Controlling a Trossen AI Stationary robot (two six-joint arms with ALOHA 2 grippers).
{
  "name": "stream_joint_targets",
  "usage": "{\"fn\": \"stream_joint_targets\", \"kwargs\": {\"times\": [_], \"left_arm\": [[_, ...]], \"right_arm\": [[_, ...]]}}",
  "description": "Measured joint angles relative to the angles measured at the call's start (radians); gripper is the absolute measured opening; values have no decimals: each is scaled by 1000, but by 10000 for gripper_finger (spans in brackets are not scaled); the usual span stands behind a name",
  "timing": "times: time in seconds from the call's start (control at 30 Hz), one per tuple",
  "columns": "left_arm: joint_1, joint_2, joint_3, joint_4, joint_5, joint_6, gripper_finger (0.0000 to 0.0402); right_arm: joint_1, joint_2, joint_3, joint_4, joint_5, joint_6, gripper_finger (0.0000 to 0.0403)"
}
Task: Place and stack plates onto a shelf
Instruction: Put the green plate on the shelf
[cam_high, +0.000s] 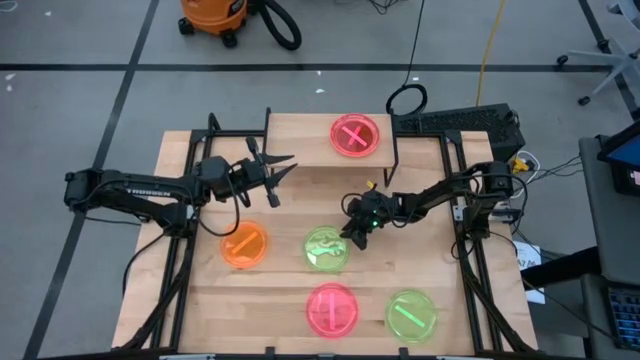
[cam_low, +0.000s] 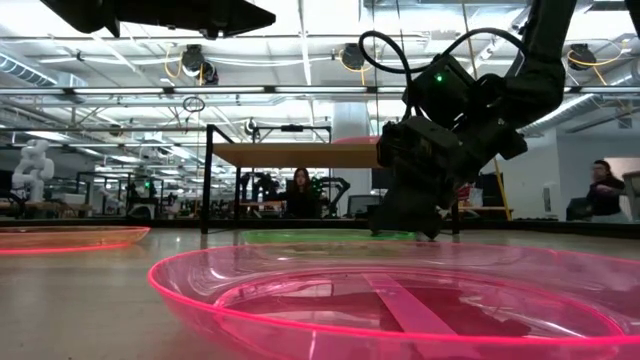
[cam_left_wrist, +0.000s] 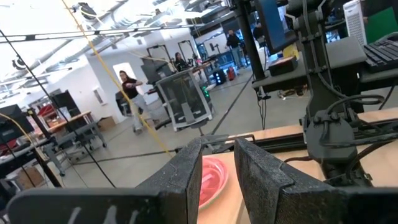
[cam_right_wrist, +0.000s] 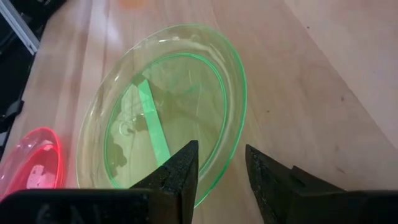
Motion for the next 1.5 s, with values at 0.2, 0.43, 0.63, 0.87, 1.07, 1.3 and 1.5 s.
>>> {"fn": "stream_joint_targets", "kwargs": {"times": [0.2, 0.43, 0.63, 0.87, 1.07, 1.3, 1.5], "left_arm": [[0, 0, 0, 0, 0, 0, 102], [0, 0, 0, -1, 0, -7, 102], [0, 0, 0, -23, 0, -18, 102], [0, 0, 0, -31, 0, -17, 102], [0, 0, 0, -30, 0, -18, 102], [0, 0, 0, -30, 0, -17, 102], [0, 0, 0, -21, 0, -16, 102]], "right_arm": [[0, 0, 0, -3, 3, -10, 56], [0, 3, -1, 23, -2, -38, 4], [-22, -16, -1, 72, -1, -42, 0], [-47, -119, -1, 72, -2, -68, 0], [-49, -240, -1, 17, -5, -120, 0], [-21, -287, -1, -239, -6, -187, 23], [17, -255, -2, -341, -6, -110, 109]]}}
